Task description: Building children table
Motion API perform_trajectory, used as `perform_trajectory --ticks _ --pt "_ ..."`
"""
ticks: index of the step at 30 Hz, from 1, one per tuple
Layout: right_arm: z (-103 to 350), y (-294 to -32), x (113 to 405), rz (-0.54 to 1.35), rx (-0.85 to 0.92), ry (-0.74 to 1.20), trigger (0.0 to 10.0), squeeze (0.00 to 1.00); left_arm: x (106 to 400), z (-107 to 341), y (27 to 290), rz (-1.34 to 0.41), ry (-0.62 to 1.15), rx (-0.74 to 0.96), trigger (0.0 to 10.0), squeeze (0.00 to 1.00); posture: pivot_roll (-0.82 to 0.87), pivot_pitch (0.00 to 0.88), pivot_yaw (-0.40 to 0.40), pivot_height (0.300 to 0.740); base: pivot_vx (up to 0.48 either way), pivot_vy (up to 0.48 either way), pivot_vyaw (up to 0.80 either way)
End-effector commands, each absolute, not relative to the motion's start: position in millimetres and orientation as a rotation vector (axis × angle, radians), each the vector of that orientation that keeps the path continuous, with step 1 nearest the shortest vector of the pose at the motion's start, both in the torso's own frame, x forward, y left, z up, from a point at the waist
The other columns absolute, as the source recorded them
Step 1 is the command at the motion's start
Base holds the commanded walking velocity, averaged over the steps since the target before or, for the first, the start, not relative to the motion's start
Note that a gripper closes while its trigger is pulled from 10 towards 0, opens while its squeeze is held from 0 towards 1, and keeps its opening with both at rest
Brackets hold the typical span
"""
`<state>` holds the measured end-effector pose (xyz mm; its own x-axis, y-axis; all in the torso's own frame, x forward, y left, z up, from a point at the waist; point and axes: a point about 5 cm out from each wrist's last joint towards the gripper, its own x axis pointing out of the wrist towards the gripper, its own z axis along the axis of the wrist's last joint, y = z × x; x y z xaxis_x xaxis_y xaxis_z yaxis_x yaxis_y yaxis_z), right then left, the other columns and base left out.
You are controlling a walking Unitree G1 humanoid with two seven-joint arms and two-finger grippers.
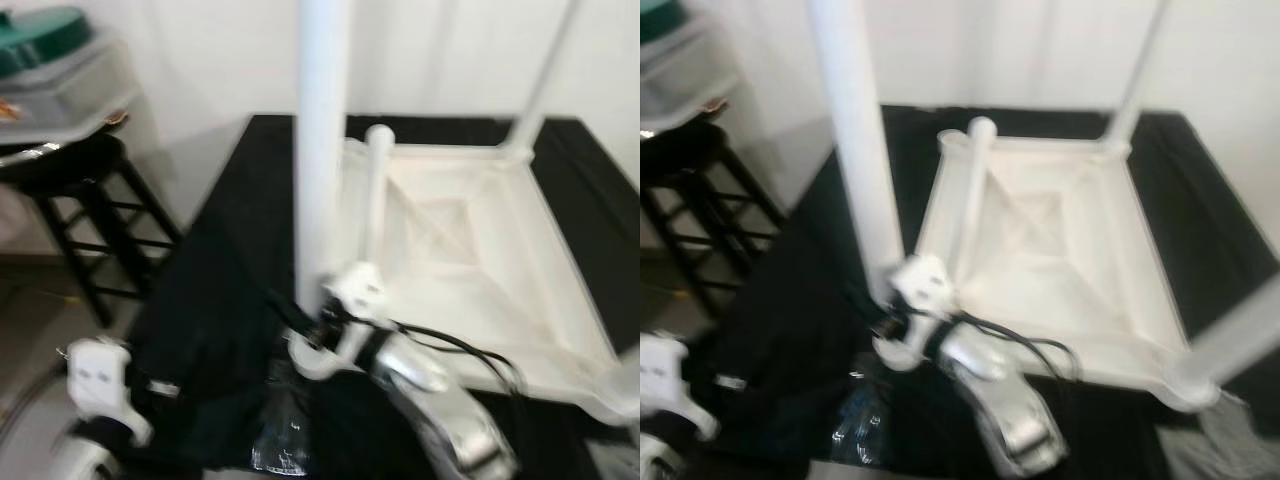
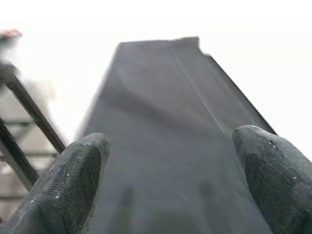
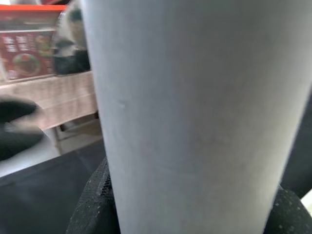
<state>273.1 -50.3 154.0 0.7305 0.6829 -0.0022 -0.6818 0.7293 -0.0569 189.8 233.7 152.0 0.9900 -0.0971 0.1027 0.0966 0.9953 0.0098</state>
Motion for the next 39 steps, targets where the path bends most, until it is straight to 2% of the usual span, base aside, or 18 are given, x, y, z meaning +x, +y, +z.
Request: perform_trajectory --ticks 1,3,5,10,13,15,19,22,24,28,30,31,32,33,34,35,38,39 --pt "89.6 -83.8 278.5 0.561 -0.071 0.284 10.0 0.0 186.3 150.0 245.8 -0.074 -0.073 0.015 10.0 0.0 0.04 0.1 0.061 0.74 0.0 0.0 0.0" --pt "87.9 -83.6 281.6 0.561 -0.081 0.288 10.0 0.0 188.2 156.0 251.2 -0.067 -0.091 0.029 10.0 0.0 0.04 0.094 0.059 0.74 0.0 0.0 0.0" --pt "89.7 -76.8 282.0 0.509 -0.098 0.297 10.0 0.0 198.1 184.8 258.5 -0.096 -0.182 0.078 10.0 0.0 0.04 0.069 0.054 0.74 0.0 0.0 0.0" --pt "93.9 -70.3 279.9 0.448 -0.12 0.293 10.0 0.0 208.8 212.0 251.8 -0.189 -0.271 0.072 10.0 0.0 0.03 0.052 0.056 0.74 0.0 0.0 0.0" --pt "95.6 -65.6 280.1 0.406 -0.131 0.278 10.0 0.0 217.1 234.0 242.8 -0.306 -0.331 0.068 10.0 0.0 0.03 0.042 0.062 0.74 0.0 0.0 0.0" --pt "98.4 -61.4 285.0 0.357 -0.17 0.228 10.0 0.0 228.6 266.7 224.5 -0.563 -0.392 0.023 10.0 0.0 0.02 0.035 0.067 0.74 0.0 0.0 0.0" --pt "100.5 -59.6 287.3 0.329 -0.153 0.209 10.0 0.0 238.1 281.0 213.7 -0.733 -0.396 -0.01 10.0 0.0 0.02 0.031 0.071 0.74 0.0 0.0 0.0" --pt "101.4 -59.2 287.5 0.323 -0.152 0.204 10.0 0.0 241.4 283.8 212.4 -0.757 -0.395 -0.012 10.0 0.0 0.02 0.03 0.072 0.74 0.0 0.0 0.0" --pt "104.1 -57.1 287.4 0.322 -0.14 0.188 10.0 0.0 266.9 294.4 209.1 -0.814 -0.384 -0.034 10.0 0.0 0.0 0.024 0.087 0.74 0.0 0.0 0.0" --pt "104.8 -56.1 287.2 0.323 -0.134 0.182 10.0 0.0 275.9 297.7 205.1 -0.875 -0.361 -0.07 10.0 0.0 -0.01 0.023 0.092 0.74 0.0 0.0 0.0" --pt "105.9 -54.2 287.1 0.328 -0.13 0.17 10.0 0.0 283.3 299.7 196.1 -1.007 -0.294 -0.156 10.0 0.0 -0.01 0.025 0.1 0.74 0.0 0.0 0.0" --pt "106.7 -52.8 287.1 0.333 -0.128 0.162 10.0 0.0 284.9 297.8 187.7 -1.1 -0.239 -0.212 10.0 0.08 -0.02 0.027 0.105 0.74 0.0 0.0 0.0" --pt "106.7 -52.8 287.1 0.333 -0.128 0.162 10.0 0.0 284.9 297.8 187.7 -1.1 -0.239 -0.212 10.0 0.08 -0.02 0.027 0.105 0.74 0.0 0.0 0.0" --pt "108.0 -50.8 286.7 0.342 -0.125 0.153 10.0 0.0 287.4 294.0 178.4 -1.167 -0.189 -0.233 10.0 0.23 -0.02 0.028 0.107 0.74 0.0 0.0 0.0" --pt "108.0 -50.8 286.7 0.342 -0.125 0.153 10.0 0.0 287.4 294.0 178.4 -1.167 -0.189 -0.233 10.0 0.23 -0.02 0.028 0.107 0.74 0.0 0.0 0.0" --pt "109.1 -49.4 286.5 0.349 -0.126 0.144 10.0 0.0 289.6 290.6 171.0 -1.214 -0.151 -0.241 10.0 0.64 -0.02 0.028 0.107 0.74 0.0 0.0 0.0" --pt "110.4 -47.7 286.1 0.358 -0.122 0.135 10.0 0.0 292.9 288.3 164.1 -1.237 -0.127 -0.239 10.0 0.63 -0.03 0.029 0.11 0.74 0.0 0.0 0.0" --pt "111.6 -46.5 286.0 0.362 -0.126 0.127 10.0 0.0 296.5 287.6 158.1 -1.262 -0.109 -0.245 10.0 0.58 -0.03 0.03 0.112 0.74 0.0 0.0 0.0"
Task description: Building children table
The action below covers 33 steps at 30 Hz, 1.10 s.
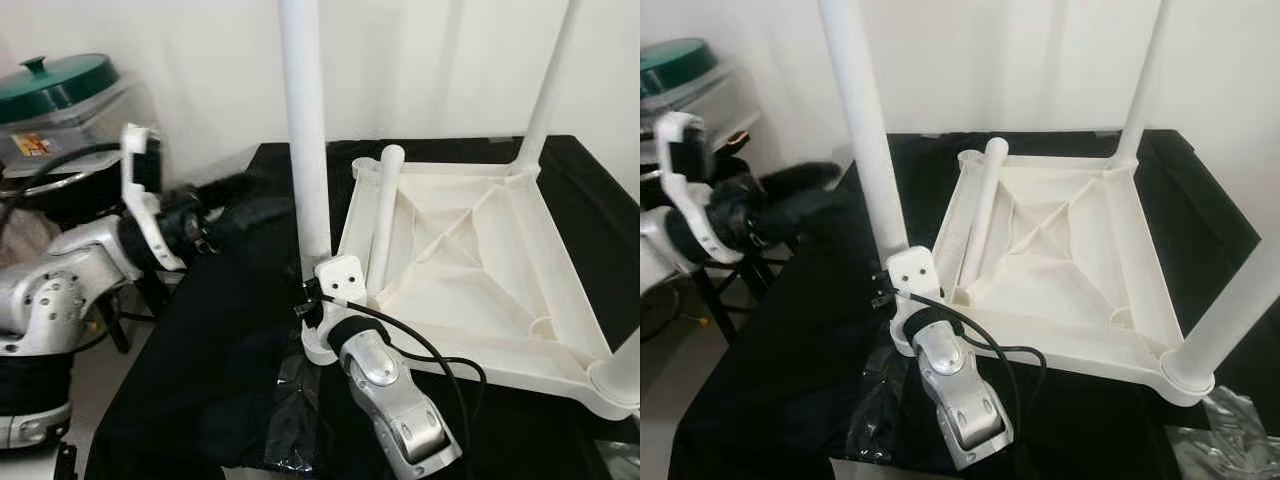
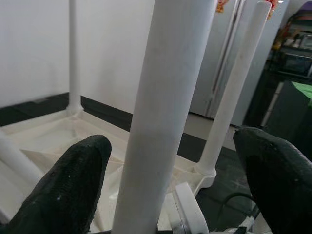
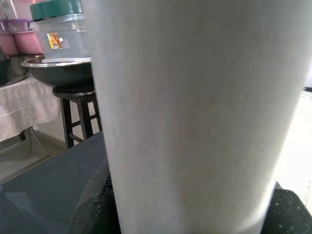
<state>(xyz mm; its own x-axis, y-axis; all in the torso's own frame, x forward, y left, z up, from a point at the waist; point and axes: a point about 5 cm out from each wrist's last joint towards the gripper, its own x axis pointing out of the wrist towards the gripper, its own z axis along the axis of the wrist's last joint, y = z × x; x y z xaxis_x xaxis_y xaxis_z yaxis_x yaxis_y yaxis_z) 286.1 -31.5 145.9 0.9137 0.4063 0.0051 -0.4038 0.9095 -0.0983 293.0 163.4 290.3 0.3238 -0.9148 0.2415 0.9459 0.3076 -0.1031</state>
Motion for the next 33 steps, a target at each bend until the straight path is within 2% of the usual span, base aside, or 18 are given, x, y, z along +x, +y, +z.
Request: perform_trajectory --ticks 1,2,13,14,26,27,30,32,33 --pt "111.6 -46.5 286.0 0.362 -0.126 0.127 10.0 0.0 296.5 287.6 158.1 -1.262 -0.109 -0.245 10.0 0.58 -0.03 0.03 0.112 0.74 0.0 0.0 0.0" --pt "113.0 -43.7 285.7 0.373 -0.126 0.117 10.0 0.0 302.9 288.2 146.4 -1.307 -0.083 -0.257 10.0 0.0 -0.04 0.03 0.118 0.74 0.0 0.0 0.0" --pt "117.2 -37.2 285.5 0.394 -0.1 0.094 10.0 0.0 313.6 293.2 125.7 -1.34 -0.085 -0.199 10.0 0.0 -0.04 0.031 0.124 0.74 0.0 0.0 0.0" --pt "117.6 -36.6 285.9 0.396 -0.095 0.092 10.0 0.0 311.7 292.4 120.4 -1.362 -0.099 -0.175 0.0 0.0 -0.04 0.03 0.125 0.74 0.0 0.0 0.0" --pt "140.1 -41.9 298.8 0.481 -0.045 -0.009 10.0 0.0 305.0 287.4 116.3 -1.382 -0.124 -0.091 0.0 0.0 -0.05 0.026 0.127 0.74 0.0 0.0 0.0" --pt "163.2 -51.9 309.5 0.608 -0.034 -0.095 10.0 1.0 305.1 286.9 117.0 -1.374 -0.134 -0.088 0.0 0.0 -0.05 0.022 0.124 0.74 0.0 0.0 0.0" --pt "178.3 -58.7 314.9 0.696 -0.012 -0.143 10.0 1.0 305.0 286.4 117.4 -1.371 -0.14 -0.087 0.0 0.0 -0.05 0.022 0.124 0.74 0.0 0.0 0.0" --pt "196.9 -72.1 323.0 0.843 -0.033 -0.177 10.0 1.0 305.1 286.3 117.3 -1.369 -0.146 -0.085 0.0 0.0 -0.05 0.017 0.121 0.74 0.0 0.0 0.0" --pt "196.9 -72.1 323.0 0.843 -0.033 -0.177 10.0 1.0 305.1 286.3 117.3 -1.369 -0.146 -0.085 0.0 0.0 -0.05 0.017 0.121 0.74 0.0 0.0 0.0"
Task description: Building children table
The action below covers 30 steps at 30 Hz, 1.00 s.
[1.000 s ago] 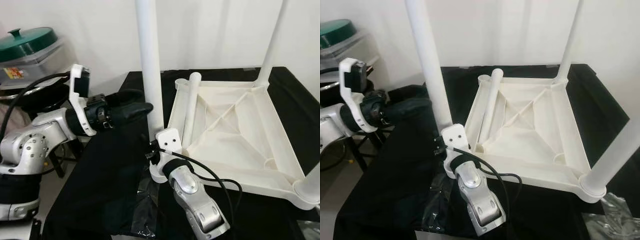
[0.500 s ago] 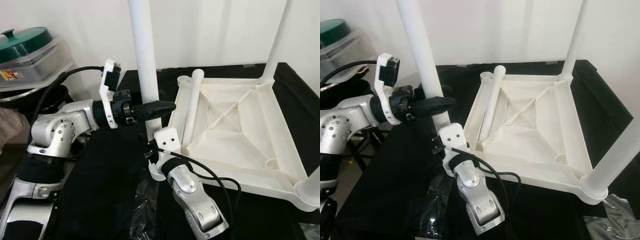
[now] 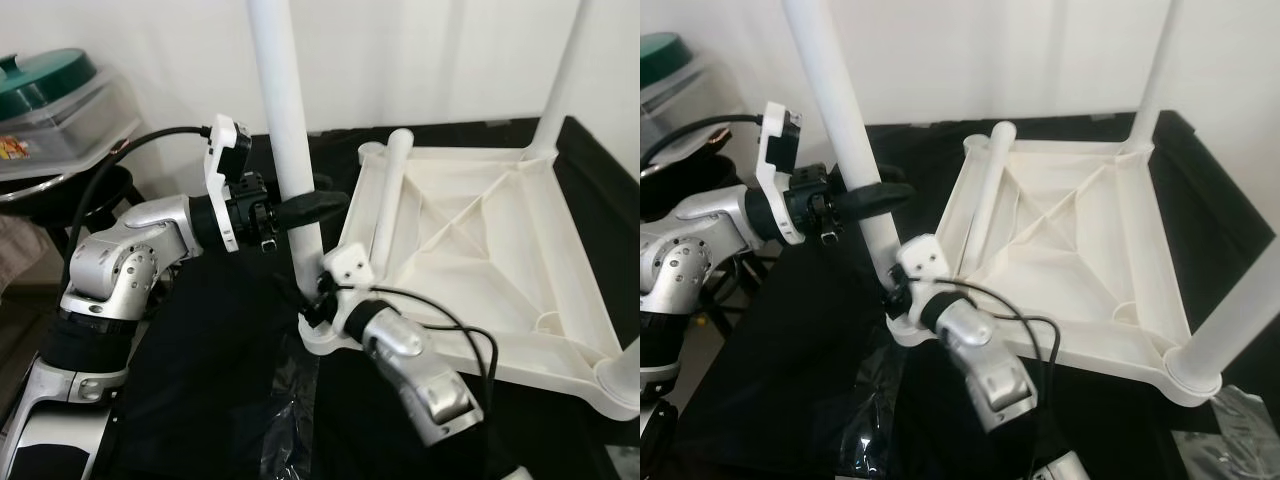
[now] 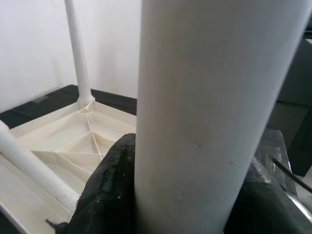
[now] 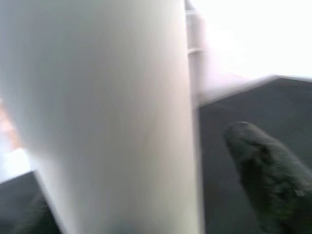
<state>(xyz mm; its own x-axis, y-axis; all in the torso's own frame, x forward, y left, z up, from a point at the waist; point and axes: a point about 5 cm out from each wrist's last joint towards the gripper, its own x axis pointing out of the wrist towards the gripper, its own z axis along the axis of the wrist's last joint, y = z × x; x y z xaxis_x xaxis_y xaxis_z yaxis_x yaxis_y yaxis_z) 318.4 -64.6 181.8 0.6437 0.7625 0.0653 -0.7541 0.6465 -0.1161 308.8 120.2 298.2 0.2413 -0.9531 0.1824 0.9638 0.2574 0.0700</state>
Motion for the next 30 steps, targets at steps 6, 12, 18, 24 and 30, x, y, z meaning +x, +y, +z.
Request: perform_trajectory --ticks 6,12,18,24,30 --pt "219.6 -98.7 325.9 1.218 -0.241 -0.177 10.0 1.0 303.3 283.7 115.9 -1.375 -0.146 -0.078 0.0 0.0 -0.04 0.015 0.119 0.74 0.0 0.0 0.0" --pt "216.6 -105.5 328.2 1.453 -0.315 -0.069 10.0 0.0 302.6 283.3 111.7 -1.391 -0.142 -0.077 0.0 0.0 -0.04 0.016 0.128 0.74 0.0 0.0 0.0" --pt "209.9 -91.1 344.2 1.499 -0.308 -0.028 10.0 0.0 302.7 286.1 99.5 -1.459 -0.126 -0.052 0.0 0.0 -0.03 0.022 0.138 0.74 0.0 0.0 0.0" --pt "207.0 -85.2 351.6 1.479 -0.282 -0.024 6.8 0.0 300.2 291.5 78.3 -1.596 -0.099 0.022 0.0 0.0 -0.03 0.025 0.146 0.74 0.0 0.0 0.0" --pt "204.6 -81.7 355.6 1.442 -0.257 -0.03 0.0 0.0 308.4 293.3 58.6 -1.68 -0.058 0.09 0.0 0.0 -0.05 0.029 0.16 0.74 0.0 0.0 0.0"
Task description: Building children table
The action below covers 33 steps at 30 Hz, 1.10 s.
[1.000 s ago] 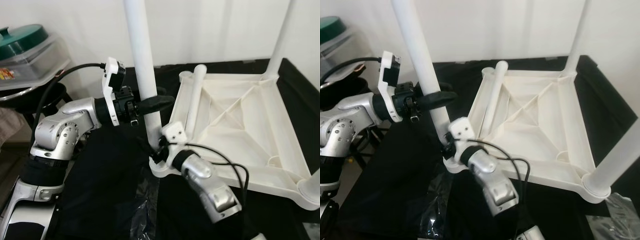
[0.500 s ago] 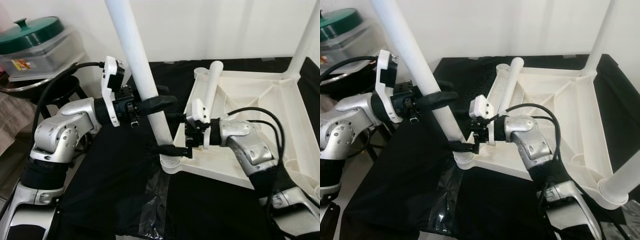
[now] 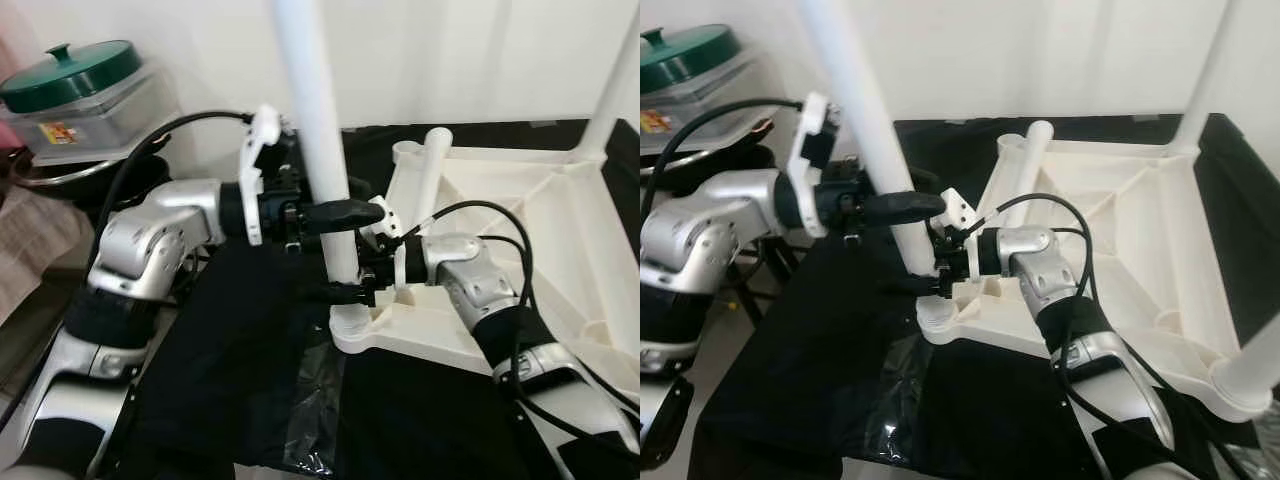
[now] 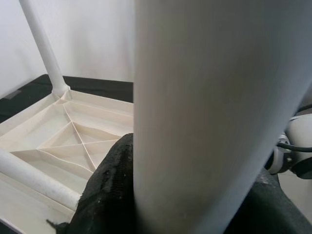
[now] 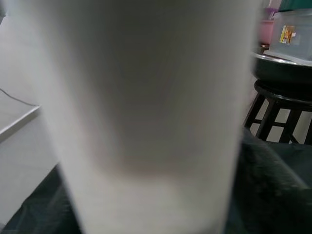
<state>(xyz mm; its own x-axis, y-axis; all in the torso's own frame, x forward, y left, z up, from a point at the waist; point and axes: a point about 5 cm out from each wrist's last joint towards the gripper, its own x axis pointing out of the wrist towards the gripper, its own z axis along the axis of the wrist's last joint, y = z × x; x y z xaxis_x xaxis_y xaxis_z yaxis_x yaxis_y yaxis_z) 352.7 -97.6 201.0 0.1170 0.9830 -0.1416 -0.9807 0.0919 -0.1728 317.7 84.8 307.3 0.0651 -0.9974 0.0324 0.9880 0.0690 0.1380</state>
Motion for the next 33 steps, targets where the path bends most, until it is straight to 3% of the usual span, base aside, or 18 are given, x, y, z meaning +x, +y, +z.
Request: perform_trajectory --ticks 1,4,5,6,7,8,9,13,14,15,16,19,24,29,33 --pt "204.6 -81.7 355.6 1.442 -0.257 -0.03 0.0 0.0 308.4 293.3 58.6 -1.68 -0.058 0.09 0.0 0.0 -0.05 0.029 0.16 0.74 0.0 0.0 0.0" --pt "201.2 -82.5 357.4 1.424 -0.221 -0.035 0.0 0.0 313.2 292.5 51.0 -1.693 -0.048 0.107 0.0 0.0 -0.06 0.031 0.164 0.74 0.0 0.0 0.0" --pt "199.3 -83.1 357.4 1.405 -0.208 -0.037 0.0 0.0 314.5 292.3 48.7 -1.684 -0.055 0.109 3.8 0.0 -0.06 0.034 0.166 0.74 0.0 0.0 0.0" --pt "199.3 -83.1 357.4 1.405 -0.208 -0.037 0.0 0.0 314.5 292.3 48.7 -1.684 -0.055 0.109 3.8 0.0 -0.06 0.034 0.166 0.74 0.0 0.0 0.0" --pt "196.1 -83.7 357.7 1.38 -0.189 -0.036 0.0 0.0 316.2 291.8 47.1 -1.672 -0.057 0.1 10.0 0.28 -0.06 0.036 0.167 0.74 0.0 0.0 0.0" --pt "196.1 -83.7 357.7 1.38 -0.189 -0.036 0.0 0.0 316.2 291.8 47.1 -1.672 -0.057 0.1 10.0 0.28 -0.06 0.036 0.167 0.74 0.0 0.0 0.0" --pt "192.7 -84.6 357.9 1.353 -0.172 -0.028 0.0 0.0 317.5 291.0 46.8 -1.657 -0.058 0.091 10.0 1.0 -0.07 0.038 0.167 0.74 0.0 0.0 0.0" --pt "168.0 -87.0 359.5 1.178 -0.149 0.07 0.0 0.0 325.7 286.1 54.0 -1.54 -0.076 0.06 10.0 1.0 -0.06 0.047 0.154 0.74 0.0 0.0 0.0" --pt "158.8 -86.6 360.2 1.102 -0.145 0.119 0.0 0.0 328.4 285.6 57.6 -1.507 -0.079 0.044 10.0 0.27 -0.06 0.047 0.154 0.74 0.0 0.0 0.0" --pt "150.1 -85.7 360.5 1.014 -0.137 0.171 0.0 0.0 329.6 286.0 61.3 -1.488 -0.082 0.031 10.0 0.0 -0.06 0.05 0.148 0.74 0.0 0.0 0.0" --pt "150.1 -85.7 360.5 1.014 -0.137 0.171 0.0 0.0 329.6 286.0 61.3 -1.488 -0.082 0.031 10.0 0.0 -0.06 0.05 0.148 0.74 0.0 0.0 0.0" --pt "110.8 -79.1 338.4 0.582 -0.098 0.32 0.0 0.0 334.1 289.6 75.1 -1.409 -0.113 -0.014 10.0 0.0 -0.05 0.06 0.131 0.74 0.0 0.0 0.0" --pt "101.7 -49.2 303.4 0.598 -0.045 0.325 0.0 0.0 339.7 290.8 90.1 -1.312 -0.146 -0.051 10.0 0.0 -0.06 0.06 0.143 0.74 0.0 0.0 0.0" --pt "116.1 -42.4 314.3 0.593 -0.057 0.258 0.0 0.0 340.0 285.7 95.6 -1.264 -0.156 -0.044 10.0 0.0 -0.07 0.054 0.141 0.74 0.0 0.0 0.0" --pt "152.5 -50.2 333.3 0.552 -0.049 0.106 0.0 0.0 335.6 291.6 108.0 -1.206 -0.208 -0.06 10.0 0.0 -0.06 0.05 0.133 0.74 0.0 0.0 0.0"
